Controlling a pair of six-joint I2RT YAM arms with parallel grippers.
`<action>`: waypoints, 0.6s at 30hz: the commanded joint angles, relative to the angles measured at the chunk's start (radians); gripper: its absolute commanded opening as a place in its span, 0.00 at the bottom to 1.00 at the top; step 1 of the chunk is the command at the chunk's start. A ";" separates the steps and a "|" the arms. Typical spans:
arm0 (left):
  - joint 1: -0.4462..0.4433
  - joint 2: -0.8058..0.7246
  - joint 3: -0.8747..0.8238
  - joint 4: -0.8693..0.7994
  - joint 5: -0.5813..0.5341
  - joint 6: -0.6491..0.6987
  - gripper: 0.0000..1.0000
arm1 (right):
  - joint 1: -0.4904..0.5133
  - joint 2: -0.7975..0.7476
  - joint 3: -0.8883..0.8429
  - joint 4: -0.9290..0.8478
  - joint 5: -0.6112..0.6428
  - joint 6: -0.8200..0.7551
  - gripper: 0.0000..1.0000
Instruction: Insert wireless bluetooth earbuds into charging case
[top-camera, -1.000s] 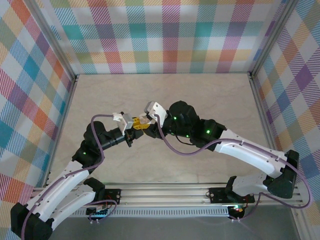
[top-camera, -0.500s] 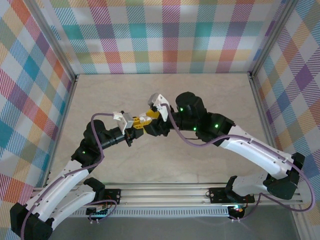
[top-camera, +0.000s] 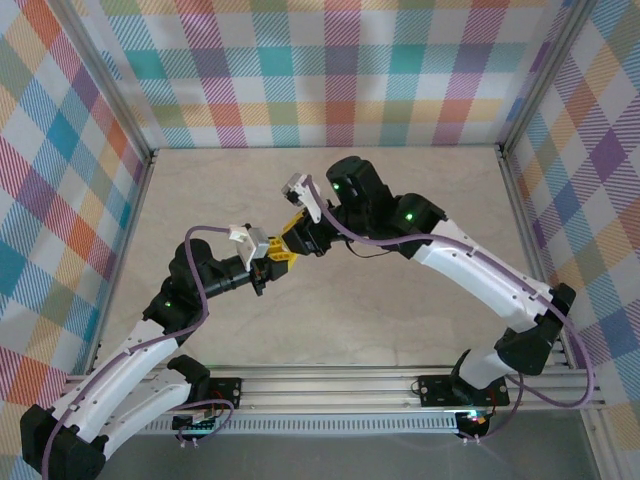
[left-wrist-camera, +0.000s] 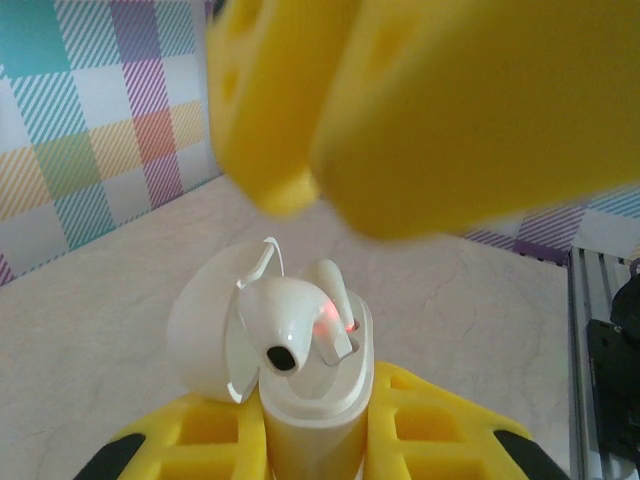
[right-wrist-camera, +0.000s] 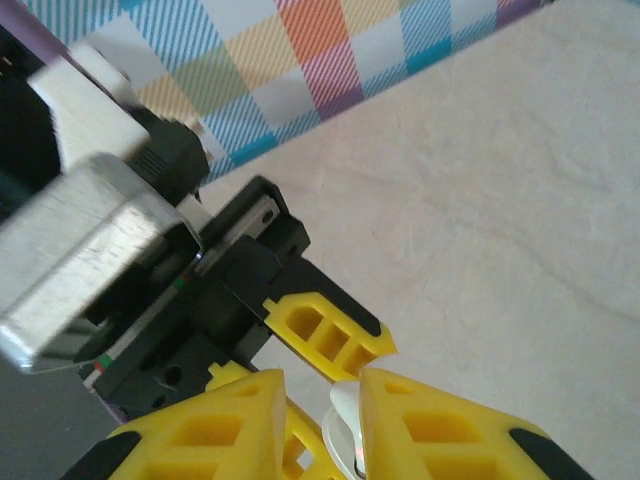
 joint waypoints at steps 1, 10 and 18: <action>-0.009 -0.008 0.037 0.001 0.033 0.016 0.00 | -0.007 -0.002 0.038 -0.042 -0.034 0.005 0.27; -0.009 0.007 0.042 0.009 0.048 0.017 0.00 | -0.012 0.022 0.055 -0.072 0.003 -0.015 0.26; -0.009 0.017 0.045 0.009 0.054 0.024 0.00 | -0.013 0.046 0.079 -0.099 0.005 -0.037 0.22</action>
